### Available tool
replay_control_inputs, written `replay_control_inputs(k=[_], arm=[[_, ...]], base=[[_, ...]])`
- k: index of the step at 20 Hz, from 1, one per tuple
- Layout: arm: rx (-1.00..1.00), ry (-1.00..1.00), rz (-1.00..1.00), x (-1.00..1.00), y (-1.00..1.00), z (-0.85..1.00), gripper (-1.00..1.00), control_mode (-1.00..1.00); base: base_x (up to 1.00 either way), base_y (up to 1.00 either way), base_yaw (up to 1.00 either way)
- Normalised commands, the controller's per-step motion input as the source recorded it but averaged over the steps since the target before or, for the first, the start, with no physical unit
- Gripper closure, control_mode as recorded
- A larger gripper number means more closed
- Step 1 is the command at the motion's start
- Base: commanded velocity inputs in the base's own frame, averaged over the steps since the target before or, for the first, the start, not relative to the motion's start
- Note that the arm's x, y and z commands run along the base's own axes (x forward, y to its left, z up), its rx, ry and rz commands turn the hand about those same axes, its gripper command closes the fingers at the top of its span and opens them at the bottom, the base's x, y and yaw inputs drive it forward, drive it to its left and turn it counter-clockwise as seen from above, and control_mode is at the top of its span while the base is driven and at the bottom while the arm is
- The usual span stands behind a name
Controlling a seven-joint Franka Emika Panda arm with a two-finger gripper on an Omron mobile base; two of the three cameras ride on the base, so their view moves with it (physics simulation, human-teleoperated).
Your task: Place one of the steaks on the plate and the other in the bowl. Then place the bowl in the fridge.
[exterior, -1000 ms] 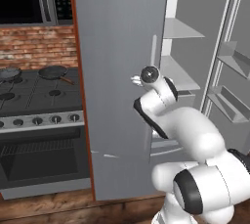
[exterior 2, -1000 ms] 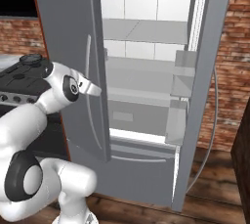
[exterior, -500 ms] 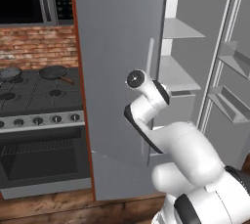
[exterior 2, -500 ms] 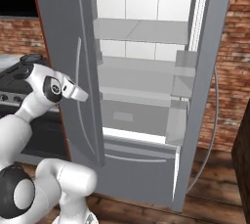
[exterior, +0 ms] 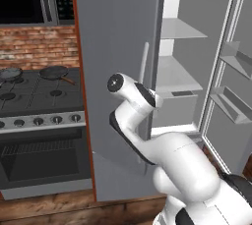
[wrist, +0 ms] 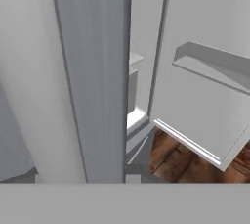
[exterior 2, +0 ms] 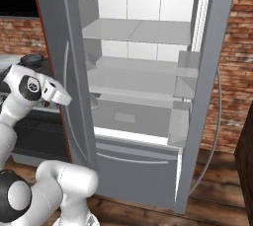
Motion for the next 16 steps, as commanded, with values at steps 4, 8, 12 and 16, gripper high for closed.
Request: replay_control_inputs(k=[4, 8, 12, 16], arm=[[-0.05, 0.00, -0.01, -0.43, 0.20, 0.00, 1.00, -1.00], [-0.07, 0.00, 0.00, -0.38, 0.35, 0.00, 1.00, -1.00], [-0.09, 0.00, 0.00, -0.21, 0.46, 0.00, 1.00, -1.00], [-0.01, 0.00, 0.00, -0.01, 0.13, 0.00, 1.00, -1.00]], base=[[0.00, 0.00, 0.00], [0.00, 0.00, 0.00], [0.00, 0.00, 0.00], [0.00, 0.00, 0.00]])
